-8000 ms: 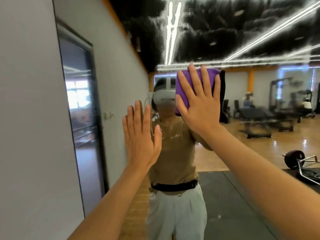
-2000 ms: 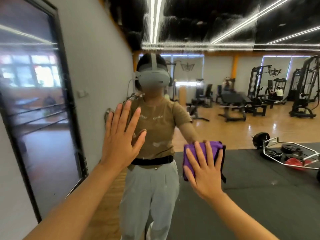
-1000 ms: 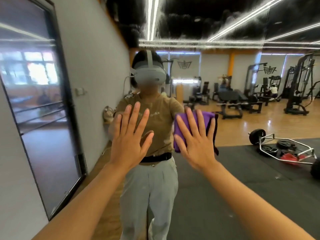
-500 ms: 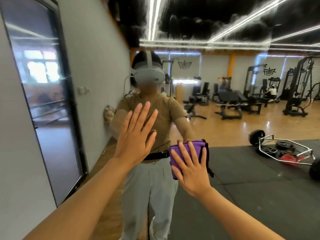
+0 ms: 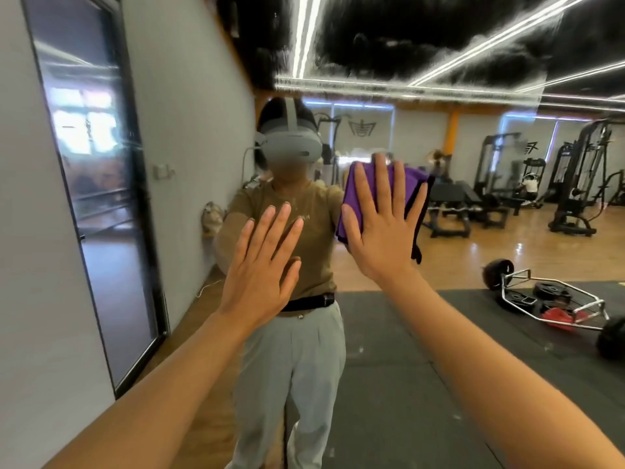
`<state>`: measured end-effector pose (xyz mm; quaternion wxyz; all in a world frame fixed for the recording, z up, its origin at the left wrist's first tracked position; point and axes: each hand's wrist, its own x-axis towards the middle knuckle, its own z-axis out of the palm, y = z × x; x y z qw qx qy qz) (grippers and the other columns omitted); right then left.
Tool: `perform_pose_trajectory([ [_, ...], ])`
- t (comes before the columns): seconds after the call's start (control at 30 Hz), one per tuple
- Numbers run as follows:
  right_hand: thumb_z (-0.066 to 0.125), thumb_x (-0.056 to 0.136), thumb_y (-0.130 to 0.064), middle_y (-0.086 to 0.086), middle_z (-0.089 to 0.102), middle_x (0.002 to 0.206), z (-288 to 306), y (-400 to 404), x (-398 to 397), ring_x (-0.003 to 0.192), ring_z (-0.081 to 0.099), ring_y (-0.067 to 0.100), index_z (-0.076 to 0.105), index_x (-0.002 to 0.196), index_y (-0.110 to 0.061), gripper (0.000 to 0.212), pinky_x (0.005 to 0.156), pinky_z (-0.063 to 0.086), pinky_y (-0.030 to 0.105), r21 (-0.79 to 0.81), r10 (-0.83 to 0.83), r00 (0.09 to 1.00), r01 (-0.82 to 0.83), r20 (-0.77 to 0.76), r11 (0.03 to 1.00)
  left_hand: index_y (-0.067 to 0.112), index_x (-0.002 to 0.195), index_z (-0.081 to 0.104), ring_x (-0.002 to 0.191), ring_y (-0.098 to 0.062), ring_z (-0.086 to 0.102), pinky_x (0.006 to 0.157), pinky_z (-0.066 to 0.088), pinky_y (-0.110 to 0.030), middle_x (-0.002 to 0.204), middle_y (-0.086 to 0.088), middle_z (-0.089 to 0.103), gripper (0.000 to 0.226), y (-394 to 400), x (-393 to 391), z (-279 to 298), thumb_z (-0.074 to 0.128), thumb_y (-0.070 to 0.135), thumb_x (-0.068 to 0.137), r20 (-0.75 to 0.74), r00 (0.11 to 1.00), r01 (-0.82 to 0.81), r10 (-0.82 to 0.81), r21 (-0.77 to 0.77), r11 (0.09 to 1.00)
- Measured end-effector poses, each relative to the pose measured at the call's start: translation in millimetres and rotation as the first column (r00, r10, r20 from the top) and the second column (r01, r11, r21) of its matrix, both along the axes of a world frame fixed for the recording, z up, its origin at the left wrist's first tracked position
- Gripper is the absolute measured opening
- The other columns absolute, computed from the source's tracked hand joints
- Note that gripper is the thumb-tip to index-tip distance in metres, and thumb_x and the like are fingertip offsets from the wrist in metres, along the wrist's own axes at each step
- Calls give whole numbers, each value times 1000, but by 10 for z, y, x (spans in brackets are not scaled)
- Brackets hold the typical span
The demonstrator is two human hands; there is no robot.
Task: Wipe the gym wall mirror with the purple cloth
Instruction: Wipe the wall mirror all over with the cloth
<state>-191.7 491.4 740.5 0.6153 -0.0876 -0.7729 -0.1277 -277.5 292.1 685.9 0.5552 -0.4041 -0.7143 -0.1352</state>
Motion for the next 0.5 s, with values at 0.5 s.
perform_pose_trajectory([
  [0.5, 29, 106, -52, 1, 11, 169, -1059, -146, 30, 156, 10, 28, 16, 161, -32, 60, 123, 1, 59, 194, 38, 968, -88, 248, 977, 16, 161, 22, 156, -28, 3, 126, 0, -44, 169, -11, 8, 64, -316, -118, -200, 40, 35, 102, 65, 998, -13, 15, -34, 999],
])
